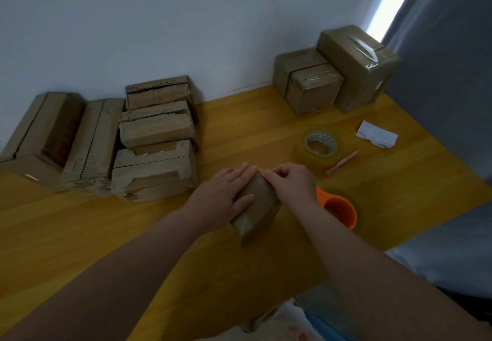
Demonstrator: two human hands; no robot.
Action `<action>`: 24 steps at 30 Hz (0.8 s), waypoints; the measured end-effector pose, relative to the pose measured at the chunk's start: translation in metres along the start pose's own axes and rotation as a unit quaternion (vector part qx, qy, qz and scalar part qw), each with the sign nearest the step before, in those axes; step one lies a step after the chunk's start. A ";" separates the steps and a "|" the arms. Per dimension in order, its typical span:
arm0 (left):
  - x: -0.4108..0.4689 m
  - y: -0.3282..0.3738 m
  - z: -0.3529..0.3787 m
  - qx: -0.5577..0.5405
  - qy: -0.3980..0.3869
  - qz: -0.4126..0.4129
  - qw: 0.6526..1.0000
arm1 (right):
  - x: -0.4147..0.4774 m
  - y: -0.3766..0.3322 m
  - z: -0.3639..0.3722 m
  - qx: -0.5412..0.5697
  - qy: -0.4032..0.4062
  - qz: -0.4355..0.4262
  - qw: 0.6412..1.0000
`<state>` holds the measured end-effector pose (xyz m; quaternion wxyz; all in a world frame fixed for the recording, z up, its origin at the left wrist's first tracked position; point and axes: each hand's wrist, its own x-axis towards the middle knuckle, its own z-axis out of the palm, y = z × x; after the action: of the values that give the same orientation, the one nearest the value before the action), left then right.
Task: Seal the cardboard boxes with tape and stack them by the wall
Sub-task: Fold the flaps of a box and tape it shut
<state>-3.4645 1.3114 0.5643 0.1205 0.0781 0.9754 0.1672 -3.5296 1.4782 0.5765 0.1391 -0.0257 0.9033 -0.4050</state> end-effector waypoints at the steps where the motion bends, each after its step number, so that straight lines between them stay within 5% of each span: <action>1: 0.000 0.000 0.000 0.013 0.001 0.002 1.000 | 0.000 0.000 0.000 0.004 -0.001 0.002 1.000; 9: -0.004 0.006 0.001 0.047 0.037 0.024 0.998 | -0.001 0.001 -0.001 0.040 0.007 0.020 0.999; 13: -0.013 0.008 0.009 0.052 0.152 0.104 0.982 | -0.002 0.003 -0.001 0.076 -0.013 0.023 0.997; 19: -0.021 0.001 0.022 0.031 0.167 0.112 0.979 | -0.010 0.018 -0.015 0.206 -0.181 -0.021 0.961; 22: -0.021 0.002 0.026 -0.010 0.181 0.118 0.976 | -0.011 0.034 -0.021 0.016 -0.299 -0.111 0.948; 24: -0.020 0.003 0.029 -0.031 0.201 0.117 0.972 | -0.009 0.039 -0.020 -0.102 -0.304 -0.170 0.932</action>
<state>-3.4376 1.3191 0.5434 -0.0962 0.1530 0.9581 0.2223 -3.5242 1.5204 0.5625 0.3332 -0.3146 0.8363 -0.3010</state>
